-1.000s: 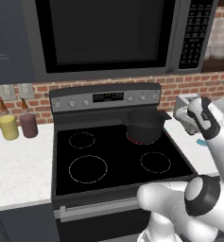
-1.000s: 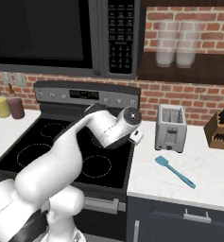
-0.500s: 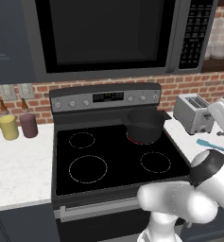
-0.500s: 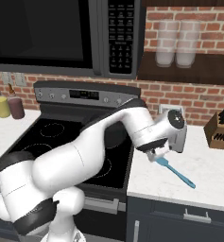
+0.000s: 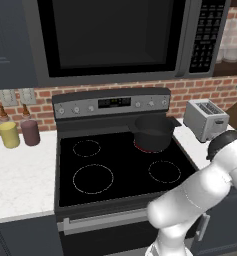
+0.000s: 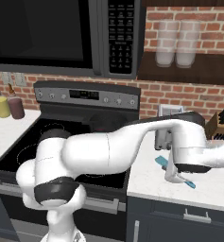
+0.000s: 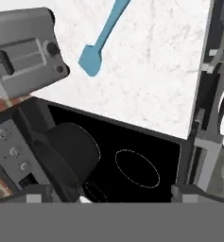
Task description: Put the bell pepper and eggplant in the pot. Retrieve the spatula and lightly stir the vegetables in the pot.
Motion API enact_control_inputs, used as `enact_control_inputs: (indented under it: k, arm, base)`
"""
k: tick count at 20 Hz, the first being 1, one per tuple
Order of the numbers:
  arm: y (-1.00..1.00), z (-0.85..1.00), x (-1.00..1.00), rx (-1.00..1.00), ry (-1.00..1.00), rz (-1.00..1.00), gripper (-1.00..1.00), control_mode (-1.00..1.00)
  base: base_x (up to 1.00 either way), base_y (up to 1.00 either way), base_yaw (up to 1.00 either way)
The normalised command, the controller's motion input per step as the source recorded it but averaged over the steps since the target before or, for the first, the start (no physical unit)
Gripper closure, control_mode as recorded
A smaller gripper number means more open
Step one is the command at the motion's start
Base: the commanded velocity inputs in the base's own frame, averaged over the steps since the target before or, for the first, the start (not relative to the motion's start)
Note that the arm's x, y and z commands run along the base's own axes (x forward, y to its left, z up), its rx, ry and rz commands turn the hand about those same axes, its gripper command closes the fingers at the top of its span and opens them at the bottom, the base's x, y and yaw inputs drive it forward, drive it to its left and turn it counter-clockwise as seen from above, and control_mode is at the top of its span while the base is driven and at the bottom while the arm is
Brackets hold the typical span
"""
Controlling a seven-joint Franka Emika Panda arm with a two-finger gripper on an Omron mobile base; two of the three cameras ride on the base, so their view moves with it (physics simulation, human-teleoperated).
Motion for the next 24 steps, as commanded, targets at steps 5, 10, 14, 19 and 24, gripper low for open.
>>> enact_control_inputs:
  k: [5,10,14,19,24]
  arm:
    - [-0.56,-0.31,-0.15,0.33,0.02,-0.41,-1.0,-1.0]
    - [-0.26,-0.43,0.1,0.19,0.1,-0.27,-1.0,-1.0]
    - [-0.09,-0.49,0.35,0.07,0.21,-0.11,-1.0,-1.0]
    - [-0.01,-0.52,0.06,0.0,0.17,-0.01,-1.0,-1.0]
    - [0.0,-0.42,0.0,0.0,0.06,0.0,-1.0,-1.0]
  base:
    - [0.0,0.0,0.0]
    - [0.0,0.0,0.0]
    - [0.0,0.0,0.0]
    - [0.0,0.0,0.0]
    - [0.0,0.0,0.0]
